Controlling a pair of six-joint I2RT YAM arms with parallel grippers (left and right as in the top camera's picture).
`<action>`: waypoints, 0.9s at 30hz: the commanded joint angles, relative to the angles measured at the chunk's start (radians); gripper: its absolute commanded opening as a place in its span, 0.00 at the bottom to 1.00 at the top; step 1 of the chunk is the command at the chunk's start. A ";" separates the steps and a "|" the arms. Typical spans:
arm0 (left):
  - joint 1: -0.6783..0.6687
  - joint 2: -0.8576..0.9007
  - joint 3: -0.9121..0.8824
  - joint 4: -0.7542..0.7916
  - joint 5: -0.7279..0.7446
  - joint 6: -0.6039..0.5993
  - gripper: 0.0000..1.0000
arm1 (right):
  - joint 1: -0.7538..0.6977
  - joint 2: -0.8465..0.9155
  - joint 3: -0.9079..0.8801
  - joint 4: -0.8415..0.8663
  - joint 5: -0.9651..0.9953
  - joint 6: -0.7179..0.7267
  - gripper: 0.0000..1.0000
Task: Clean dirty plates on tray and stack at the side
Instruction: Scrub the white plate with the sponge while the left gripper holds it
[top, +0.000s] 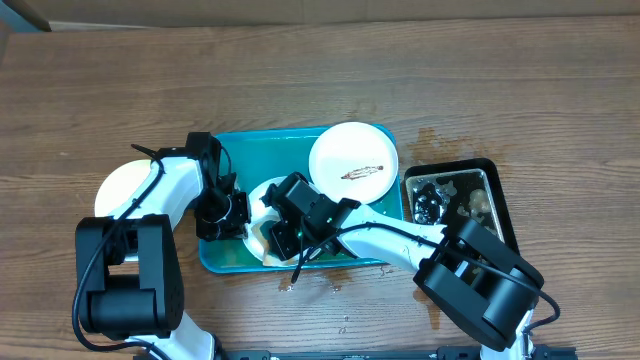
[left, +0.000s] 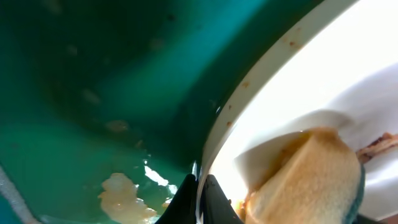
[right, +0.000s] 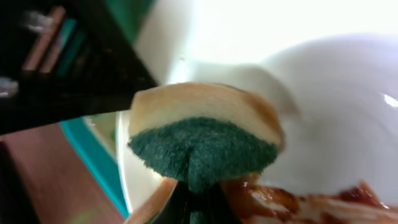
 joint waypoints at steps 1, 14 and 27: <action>-0.002 0.003 -0.019 0.002 -0.027 -0.003 0.04 | 0.002 0.018 0.004 -0.066 0.182 0.046 0.04; -0.001 0.003 -0.090 0.039 -0.096 -0.007 0.04 | -0.005 0.018 0.010 -0.145 0.354 0.068 0.04; -0.001 0.003 -0.090 0.053 -0.093 -0.018 0.04 | -0.112 -0.025 0.010 -0.222 0.447 0.067 0.04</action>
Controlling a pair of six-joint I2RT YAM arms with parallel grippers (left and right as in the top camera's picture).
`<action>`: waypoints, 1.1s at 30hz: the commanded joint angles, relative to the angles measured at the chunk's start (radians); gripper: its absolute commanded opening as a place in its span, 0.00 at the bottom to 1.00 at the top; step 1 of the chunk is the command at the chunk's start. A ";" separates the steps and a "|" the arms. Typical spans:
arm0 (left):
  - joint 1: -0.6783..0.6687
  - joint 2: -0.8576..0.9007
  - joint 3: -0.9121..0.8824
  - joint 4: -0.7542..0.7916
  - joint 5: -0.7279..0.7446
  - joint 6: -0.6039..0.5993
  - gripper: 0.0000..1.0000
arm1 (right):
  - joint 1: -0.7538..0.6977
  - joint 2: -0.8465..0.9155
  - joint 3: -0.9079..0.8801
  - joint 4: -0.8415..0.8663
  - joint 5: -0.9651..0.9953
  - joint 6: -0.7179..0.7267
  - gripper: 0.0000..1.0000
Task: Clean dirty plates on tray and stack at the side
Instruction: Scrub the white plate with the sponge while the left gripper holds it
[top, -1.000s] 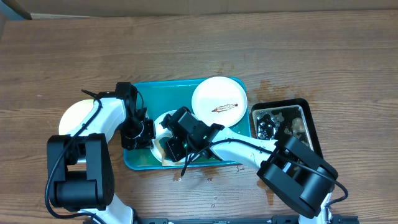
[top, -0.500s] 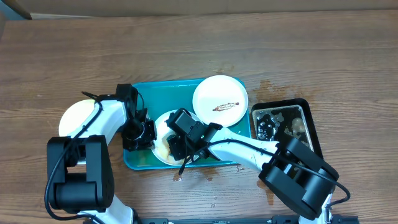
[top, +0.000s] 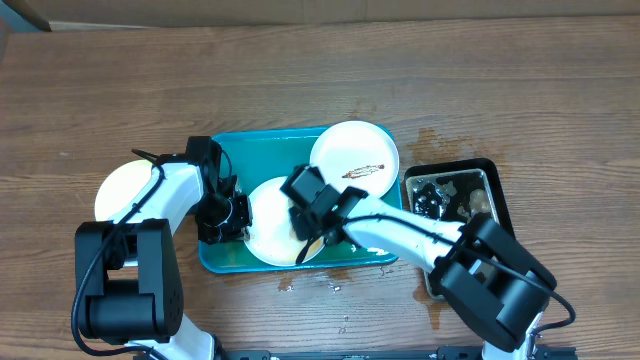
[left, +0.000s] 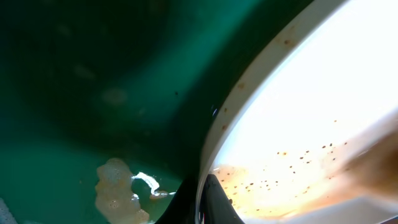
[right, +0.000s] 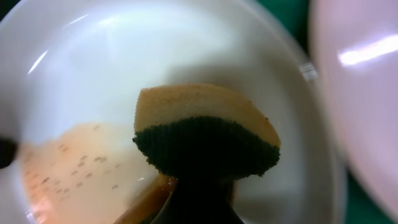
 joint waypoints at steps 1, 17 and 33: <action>-0.001 0.021 -0.045 0.004 -0.100 -0.011 0.04 | -0.054 0.013 -0.029 -0.039 0.108 -0.003 0.04; -0.001 0.021 -0.045 0.004 -0.096 -0.018 0.04 | -0.068 -0.113 -0.029 -0.104 0.262 0.136 0.04; 0.000 -0.008 -0.029 -0.003 -0.093 -0.017 0.04 | -0.128 -0.295 -0.029 -0.290 0.235 0.129 0.04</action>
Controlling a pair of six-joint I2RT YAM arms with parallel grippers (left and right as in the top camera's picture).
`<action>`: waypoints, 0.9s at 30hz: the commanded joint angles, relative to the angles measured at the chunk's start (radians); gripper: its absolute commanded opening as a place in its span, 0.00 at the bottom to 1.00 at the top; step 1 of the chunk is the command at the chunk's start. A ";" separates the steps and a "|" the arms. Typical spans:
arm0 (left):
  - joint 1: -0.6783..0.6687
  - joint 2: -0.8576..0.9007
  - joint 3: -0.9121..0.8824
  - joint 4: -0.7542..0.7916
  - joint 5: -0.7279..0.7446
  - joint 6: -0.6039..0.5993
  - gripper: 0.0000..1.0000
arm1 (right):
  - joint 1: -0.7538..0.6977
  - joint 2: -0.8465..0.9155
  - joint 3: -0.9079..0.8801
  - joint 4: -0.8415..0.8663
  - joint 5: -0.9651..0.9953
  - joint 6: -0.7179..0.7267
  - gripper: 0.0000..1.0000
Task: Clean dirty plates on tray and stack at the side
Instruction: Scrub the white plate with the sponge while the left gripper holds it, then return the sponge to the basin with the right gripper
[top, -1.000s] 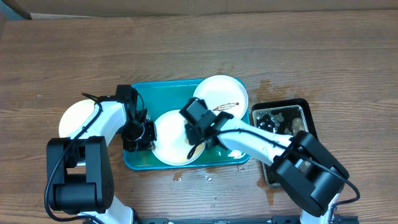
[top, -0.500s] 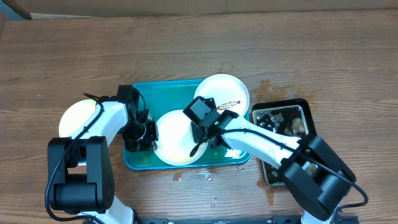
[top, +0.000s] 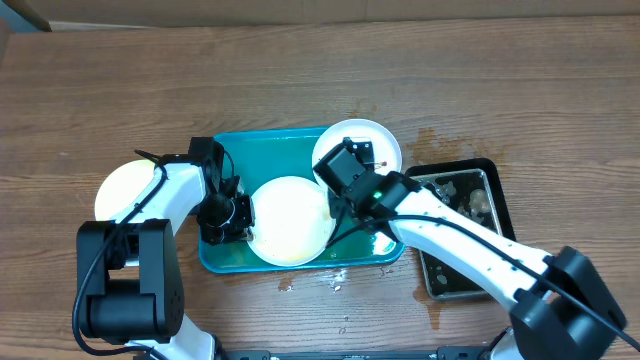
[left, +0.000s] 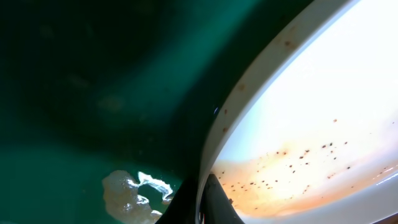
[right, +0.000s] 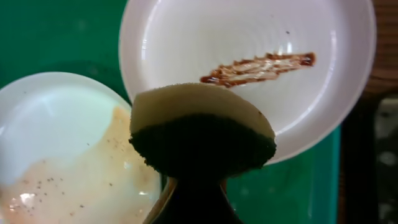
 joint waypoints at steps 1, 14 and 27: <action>0.007 -0.021 -0.020 -0.007 -0.112 -0.002 0.04 | -0.061 -0.031 -0.008 -0.066 0.026 0.007 0.04; 0.005 -0.391 0.053 -0.051 -0.251 -0.002 0.04 | -0.423 -0.031 -0.008 -0.267 -0.053 -0.115 0.04; 0.004 -0.541 0.053 -0.032 -0.435 -0.002 0.04 | -0.530 -0.027 -0.097 -0.242 -0.089 -0.204 0.04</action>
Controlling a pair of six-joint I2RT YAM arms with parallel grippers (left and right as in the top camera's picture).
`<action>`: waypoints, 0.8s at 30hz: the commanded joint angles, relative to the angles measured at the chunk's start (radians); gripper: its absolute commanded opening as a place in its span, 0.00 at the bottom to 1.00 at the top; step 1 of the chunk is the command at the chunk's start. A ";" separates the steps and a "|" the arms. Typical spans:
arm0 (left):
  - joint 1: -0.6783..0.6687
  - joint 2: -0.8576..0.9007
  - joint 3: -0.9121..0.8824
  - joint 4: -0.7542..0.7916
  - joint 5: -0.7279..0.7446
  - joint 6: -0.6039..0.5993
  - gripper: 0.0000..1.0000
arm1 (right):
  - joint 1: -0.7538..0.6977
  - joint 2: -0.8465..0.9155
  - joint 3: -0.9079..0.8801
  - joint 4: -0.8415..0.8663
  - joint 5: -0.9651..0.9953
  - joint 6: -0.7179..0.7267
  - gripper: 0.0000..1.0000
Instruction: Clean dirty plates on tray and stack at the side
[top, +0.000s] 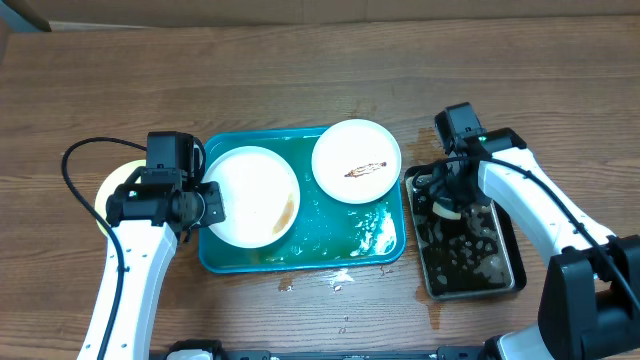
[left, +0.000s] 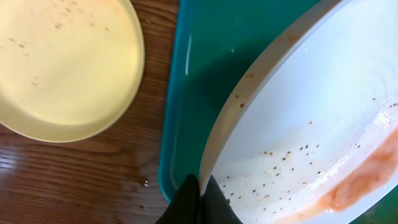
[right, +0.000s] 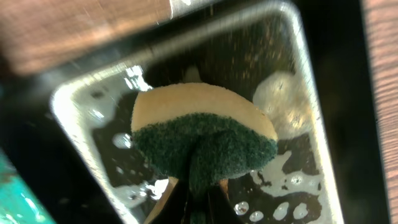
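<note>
My left gripper (left: 200, 186) is shut on the rim of a white plate (top: 250, 195) that is tilted over the left half of the teal tray (top: 345, 235); orange rinse and specks lie on the plate (left: 323, 143). A second white plate (top: 356, 160) with a brown sauce streak lies at the tray's back right. A pale yellow plate (top: 112, 190) rests on the table left of the tray, also seen in the left wrist view (left: 65, 68). My right gripper (right: 198, 193) is shut on a yellow-and-green sponge (right: 204, 134), held over the black water tub (top: 470, 265).
The tub (right: 298, 81) holds dark soapy water with foam patches. Suds and greenish water lie on the tray floor near its front right (top: 375, 235). Wet drops mark the wood table (top: 335, 285) in front of the tray. A cable loops from the left arm (top: 85, 150).
My left gripper has lifted the plate's rim and shifted it to the tray's left end, near the yellow plate. My right gripper has gone with the sponge from above the tray to over the water tub.
First the sponge was pressed on the sauce-smeared plate while my left gripper pinched its rim. Then the sponge was off that plate, which showed only thin orange rinse. Later the sponge hung above the streaked plate, and now it is over the tub, the rinsed plate raised at left.
</note>
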 joint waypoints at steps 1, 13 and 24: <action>0.001 -0.022 0.023 0.015 -0.095 0.002 0.04 | -0.002 -0.019 -0.048 0.023 -0.012 -0.022 0.04; -0.168 -0.022 0.027 0.040 -0.375 0.001 0.04 | 0.000 -0.019 -0.151 0.249 -0.308 -0.142 0.04; -0.275 -0.022 0.027 0.045 -0.565 0.001 0.04 | 0.000 -0.018 -0.151 0.317 -0.431 -0.183 0.04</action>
